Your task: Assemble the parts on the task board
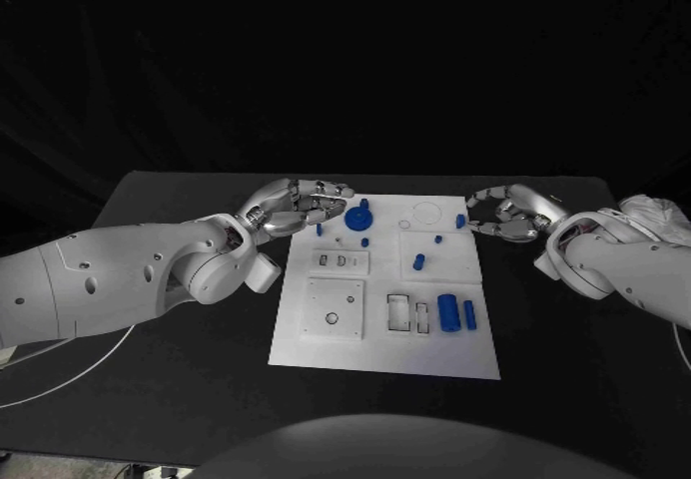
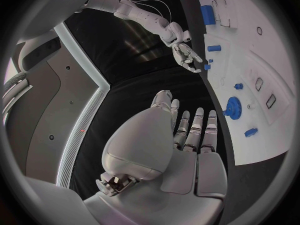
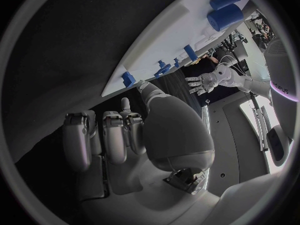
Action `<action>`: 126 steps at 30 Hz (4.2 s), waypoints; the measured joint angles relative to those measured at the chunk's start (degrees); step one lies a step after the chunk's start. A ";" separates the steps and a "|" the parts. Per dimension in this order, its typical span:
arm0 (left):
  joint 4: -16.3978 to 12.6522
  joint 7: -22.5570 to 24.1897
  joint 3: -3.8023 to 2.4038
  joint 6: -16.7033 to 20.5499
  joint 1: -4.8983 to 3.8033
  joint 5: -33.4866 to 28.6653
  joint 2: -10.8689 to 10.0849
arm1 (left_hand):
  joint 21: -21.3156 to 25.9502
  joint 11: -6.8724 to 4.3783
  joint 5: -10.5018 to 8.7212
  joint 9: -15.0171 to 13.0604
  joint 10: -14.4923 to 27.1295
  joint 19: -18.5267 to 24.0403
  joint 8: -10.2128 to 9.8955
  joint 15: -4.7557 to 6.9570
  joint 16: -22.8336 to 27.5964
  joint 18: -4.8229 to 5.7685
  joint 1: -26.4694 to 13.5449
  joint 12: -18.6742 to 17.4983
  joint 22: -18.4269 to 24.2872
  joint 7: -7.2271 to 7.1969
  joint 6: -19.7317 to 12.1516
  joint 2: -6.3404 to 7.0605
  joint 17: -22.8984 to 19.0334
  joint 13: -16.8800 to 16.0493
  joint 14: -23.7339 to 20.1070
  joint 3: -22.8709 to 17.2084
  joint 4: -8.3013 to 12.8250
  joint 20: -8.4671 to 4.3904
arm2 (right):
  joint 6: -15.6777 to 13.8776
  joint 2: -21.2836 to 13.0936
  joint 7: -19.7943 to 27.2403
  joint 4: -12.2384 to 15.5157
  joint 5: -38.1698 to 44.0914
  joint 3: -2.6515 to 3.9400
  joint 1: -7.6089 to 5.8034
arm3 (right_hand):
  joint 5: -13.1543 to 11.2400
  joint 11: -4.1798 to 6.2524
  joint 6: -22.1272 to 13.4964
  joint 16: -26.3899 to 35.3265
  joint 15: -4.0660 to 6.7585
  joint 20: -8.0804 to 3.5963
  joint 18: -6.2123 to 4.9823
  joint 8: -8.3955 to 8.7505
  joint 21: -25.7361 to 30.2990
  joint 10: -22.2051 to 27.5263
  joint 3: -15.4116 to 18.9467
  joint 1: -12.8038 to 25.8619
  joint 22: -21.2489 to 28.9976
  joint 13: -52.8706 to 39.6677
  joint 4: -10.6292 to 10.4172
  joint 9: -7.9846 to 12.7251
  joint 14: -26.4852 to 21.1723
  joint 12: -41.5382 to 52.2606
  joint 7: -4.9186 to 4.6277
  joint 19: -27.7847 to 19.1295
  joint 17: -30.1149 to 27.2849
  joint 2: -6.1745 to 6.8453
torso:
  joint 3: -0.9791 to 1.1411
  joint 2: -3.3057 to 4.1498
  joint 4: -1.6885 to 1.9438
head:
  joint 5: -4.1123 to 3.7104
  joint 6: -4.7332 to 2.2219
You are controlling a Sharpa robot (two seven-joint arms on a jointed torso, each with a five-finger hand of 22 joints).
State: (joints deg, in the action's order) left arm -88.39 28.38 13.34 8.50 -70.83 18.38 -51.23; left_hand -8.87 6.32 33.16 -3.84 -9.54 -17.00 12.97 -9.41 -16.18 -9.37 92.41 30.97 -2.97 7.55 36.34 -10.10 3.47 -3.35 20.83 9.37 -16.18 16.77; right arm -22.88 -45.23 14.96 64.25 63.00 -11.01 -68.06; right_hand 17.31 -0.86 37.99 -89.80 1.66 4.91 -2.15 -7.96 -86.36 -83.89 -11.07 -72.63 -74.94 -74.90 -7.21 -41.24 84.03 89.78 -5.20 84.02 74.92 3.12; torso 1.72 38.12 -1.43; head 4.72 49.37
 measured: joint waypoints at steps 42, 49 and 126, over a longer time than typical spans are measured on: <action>0.11 -1.95 0.00 -0.57 0.01 -0.05 0.16 | 0.00 0.21 0.00 0.01 -0.21 0.00 0.00 0.00 0.00 0.00 0.00 0.00 0.07 -0.01 -0.01 0.00 -0.01 0.02 0.00 -0.16 -0.16 0.00 | 1.89 2.99 -1.20 -2.66 -0.04 0.01 0.40 | 7.65 0.00 0.49 0.00 0.00 0.01 0.00 -1.36 0.22 0.00 -1.52 -2.48 0.03 -0.04 1.52 -5.39 0.00 0.00 0.08 0.00 -0.02 -0.18 | -0.01 -0.04 -0.07 | 0.52 0.49; 0.13 -2.38 0.00 -0.76 0.01 -0.05 0.24 | 0.00 0.21 0.00 0.02 -0.21 0.00 0.00 0.02 0.00 -0.01 0.00 0.00 0.07 -0.01 -0.01 0.00 -0.02 0.02 -0.02 -0.16 -0.16 0.00 | 1.99 3.15 -1.48 -2.82 0.02 0.01 0.43 | 8.68 0.00 1.33 0.00 0.00 0.00 0.00 -4.08 0.22 0.00 -1.68 -2.89 0.03 -0.03 2.00 -9.21 0.00 0.00 0.10 0.00 -0.02 -0.59 | -0.01 -0.05 -0.07 | 0.56 0.46; 0.27 -3.97 0.01 -1.57 0.13 0.26 0.73 | 0.00 0.41 0.00 0.02 -0.41 0.42 0.00 0.00 0.00 0.00 0.00 0.00 0.12 -0.01 -0.01 0.00 -0.06 0.02 -0.43 -0.15 -0.15 0.00 | 5.82 11.01 -7.50 11.66 1.74 0.04 -3.61 | 9.51 -0.01 3.62 0.00 -0.01 0.01 0.00 -11.31 1.17 0.00 -2.55 -3.10 0.03 0.00 2.22 -11.59 0.00 0.00 -0.27 0.00 -0.01 -0.81 | -0.04 -0.04 0.10 | 1.54 0.64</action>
State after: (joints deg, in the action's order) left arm -88.12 24.42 13.34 6.92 -70.69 18.64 -50.50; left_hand -8.87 6.73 33.15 -3.81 -9.95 -16.58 12.97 -9.42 -16.18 -9.37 92.41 30.97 -2.85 7.54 36.33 -10.10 3.41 -3.33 20.40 9.22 -16.33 16.77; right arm -17.06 -34.22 7.46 75.91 64.74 -10.97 -71.67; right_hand 26.82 -0.87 41.61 -89.80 1.65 4.92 -2.15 -19.27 -85.19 -83.89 -13.61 -75.73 -74.91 -74.91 -4.98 -52.83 84.03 89.78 -5.47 84.01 74.91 2.31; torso 1.68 38.07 -1.32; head 6.26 50.01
